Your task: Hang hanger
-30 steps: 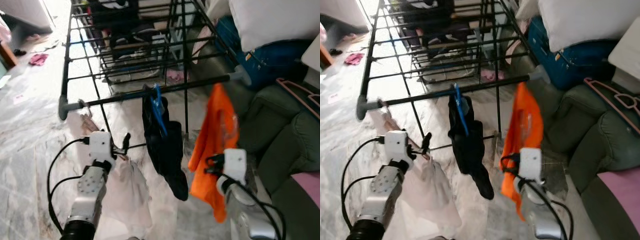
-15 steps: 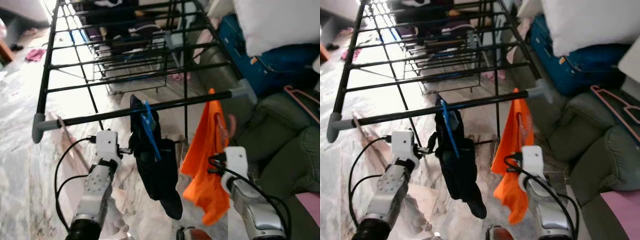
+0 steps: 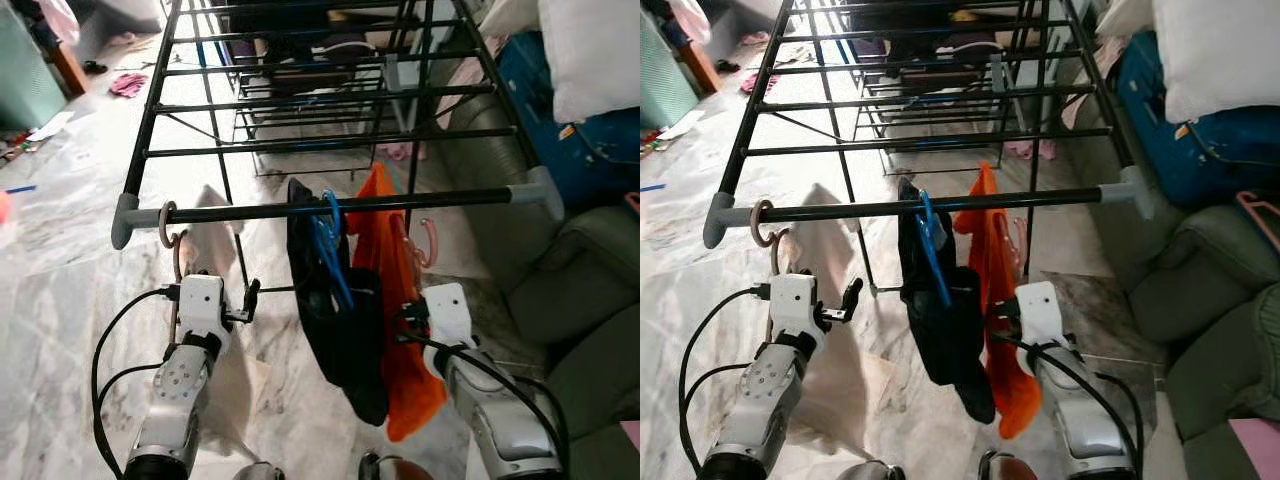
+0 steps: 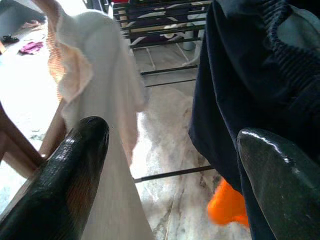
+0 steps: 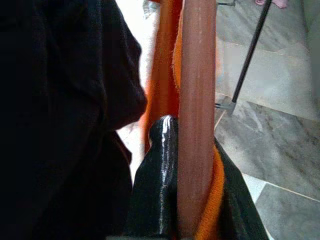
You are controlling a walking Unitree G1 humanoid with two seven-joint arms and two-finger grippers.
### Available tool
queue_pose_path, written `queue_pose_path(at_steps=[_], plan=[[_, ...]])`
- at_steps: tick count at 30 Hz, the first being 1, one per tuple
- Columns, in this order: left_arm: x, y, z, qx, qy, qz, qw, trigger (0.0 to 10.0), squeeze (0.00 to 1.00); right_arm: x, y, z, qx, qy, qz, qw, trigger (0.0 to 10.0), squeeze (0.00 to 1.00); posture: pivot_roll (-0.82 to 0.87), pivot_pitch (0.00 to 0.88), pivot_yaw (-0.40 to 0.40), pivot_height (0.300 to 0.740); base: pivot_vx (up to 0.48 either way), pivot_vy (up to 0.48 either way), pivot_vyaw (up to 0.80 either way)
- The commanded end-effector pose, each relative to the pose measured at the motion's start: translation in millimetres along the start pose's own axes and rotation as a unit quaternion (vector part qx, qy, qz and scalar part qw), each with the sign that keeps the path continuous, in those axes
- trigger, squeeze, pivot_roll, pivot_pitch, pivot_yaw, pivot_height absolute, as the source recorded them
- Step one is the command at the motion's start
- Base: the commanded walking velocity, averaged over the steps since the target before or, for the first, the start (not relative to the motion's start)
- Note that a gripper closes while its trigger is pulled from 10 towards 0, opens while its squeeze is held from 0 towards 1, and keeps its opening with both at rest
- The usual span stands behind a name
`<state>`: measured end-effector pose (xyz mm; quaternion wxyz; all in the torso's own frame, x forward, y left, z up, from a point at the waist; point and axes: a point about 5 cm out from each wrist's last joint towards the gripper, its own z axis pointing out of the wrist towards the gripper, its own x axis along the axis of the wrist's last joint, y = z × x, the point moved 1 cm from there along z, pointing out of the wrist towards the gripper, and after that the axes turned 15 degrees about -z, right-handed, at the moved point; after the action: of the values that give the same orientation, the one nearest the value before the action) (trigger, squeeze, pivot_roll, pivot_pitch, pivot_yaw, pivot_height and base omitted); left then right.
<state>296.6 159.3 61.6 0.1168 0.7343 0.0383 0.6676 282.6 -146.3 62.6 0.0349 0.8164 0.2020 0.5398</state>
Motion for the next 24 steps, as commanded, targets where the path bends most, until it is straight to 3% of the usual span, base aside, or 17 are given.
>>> queue_pose_path(at_steps=[1, 13, 16, 24], plan=[[4, -2.2, -0.4, -0.005, 0.003, 0.010, 1.000, 10.0, 0.00, 14, 8.1, 0.9, -0.017, 0.028, 0.005, 0.999, 10.0, 0.00, -0.11, 0.182, 0.060, 0.740, 0.000, 0.000, 0.00], [5, 0.8, -6.2, -0.037, 0.008, 0.012, 0.999, 10.0, 0.00, 36, 26.0, 11.1, -0.039, 0.041, 0.013, 0.998, 10.0, 0.00, -0.09, 0.198, 0.063, 0.740, 0.000, 0.000, 0.00], [10, 12.0, -9.1, -0.091, 0.021, -0.020, 0.995, 10.0, 0.00, 49, 28.4, 20.8, -0.036, 0.044, 0.016, 0.998, 10.0, 0.00, -0.09, 0.196, 0.062, 0.740, 0.000, 0.000, 0.00], [9, 16.3, -11.1, -0.115, 0.014, -0.021, 0.993, 10.0, 0.00, 59, 29.6, 39.2, -0.030, 0.022, 0.035, 0.999, 10.0, 0.00, -0.08, 0.193, 0.059, 0.740, 0.000, 0.000, 0.00]])
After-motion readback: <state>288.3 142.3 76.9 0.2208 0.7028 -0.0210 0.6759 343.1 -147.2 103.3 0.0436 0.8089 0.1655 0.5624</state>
